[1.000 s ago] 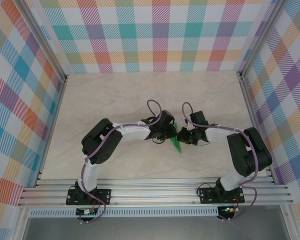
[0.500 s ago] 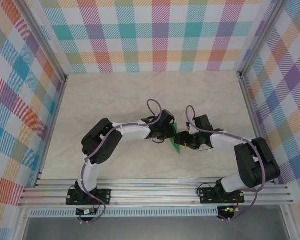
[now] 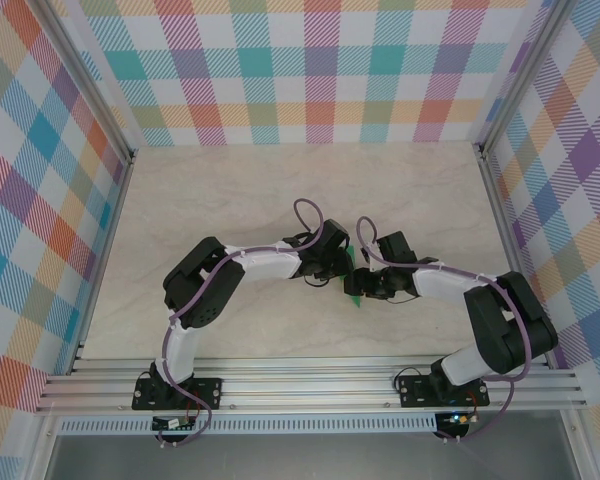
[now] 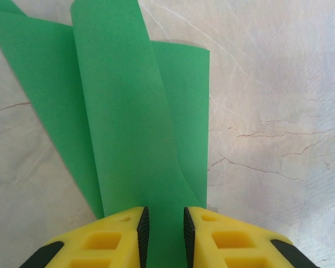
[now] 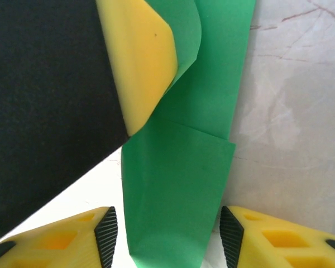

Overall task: Fold a paper plane with a square sheet of paper (pick it up from the middle)
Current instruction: Fold the wing for the fifth time at the center of the table.

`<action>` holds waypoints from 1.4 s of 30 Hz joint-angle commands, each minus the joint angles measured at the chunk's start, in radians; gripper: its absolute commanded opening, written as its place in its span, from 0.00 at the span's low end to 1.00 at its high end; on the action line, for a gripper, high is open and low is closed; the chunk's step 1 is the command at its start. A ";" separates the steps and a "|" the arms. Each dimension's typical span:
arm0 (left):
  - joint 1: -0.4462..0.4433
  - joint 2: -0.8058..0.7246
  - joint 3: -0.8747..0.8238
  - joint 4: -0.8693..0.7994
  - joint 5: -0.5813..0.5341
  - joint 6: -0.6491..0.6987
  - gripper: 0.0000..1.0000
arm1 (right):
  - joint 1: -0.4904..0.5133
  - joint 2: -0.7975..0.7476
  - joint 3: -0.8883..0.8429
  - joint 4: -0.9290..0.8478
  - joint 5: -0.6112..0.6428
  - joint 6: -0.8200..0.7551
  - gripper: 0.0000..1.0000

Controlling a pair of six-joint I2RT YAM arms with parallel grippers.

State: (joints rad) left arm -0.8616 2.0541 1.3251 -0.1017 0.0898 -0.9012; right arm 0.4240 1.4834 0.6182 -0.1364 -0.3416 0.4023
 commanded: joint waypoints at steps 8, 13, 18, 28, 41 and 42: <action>0.001 0.000 0.022 0.006 0.015 -0.011 0.25 | 0.012 0.016 0.014 0.010 0.036 -0.026 0.36; 0.005 -0.011 0.024 -0.003 0.012 -0.005 0.26 | 0.012 0.016 0.020 0.013 0.021 -0.022 0.28; 0.008 -0.030 0.012 0.001 0.009 -0.003 0.27 | 0.012 0.018 0.018 0.020 0.011 -0.021 0.21; 0.015 -0.086 -0.039 0.066 0.009 -0.002 0.33 | 0.010 0.058 0.021 0.041 -0.017 0.000 0.14; 0.016 -0.175 -0.189 0.255 0.026 -0.025 0.45 | -0.010 0.089 0.009 0.084 -0.063 0.035 0.12; 0.015 -0.172 -0.194 0.263 0.035 -0.026 0.44 | -0.011 0.090 0.007 0.087 -0.064 0.037 0.12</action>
State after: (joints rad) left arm -0.8539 1.9007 1.1526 0.0837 0.0891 -0.9211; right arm 0.4179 1.5536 0.6231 -0.0669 -0.3832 0.4313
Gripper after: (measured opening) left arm 0.446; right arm 0.125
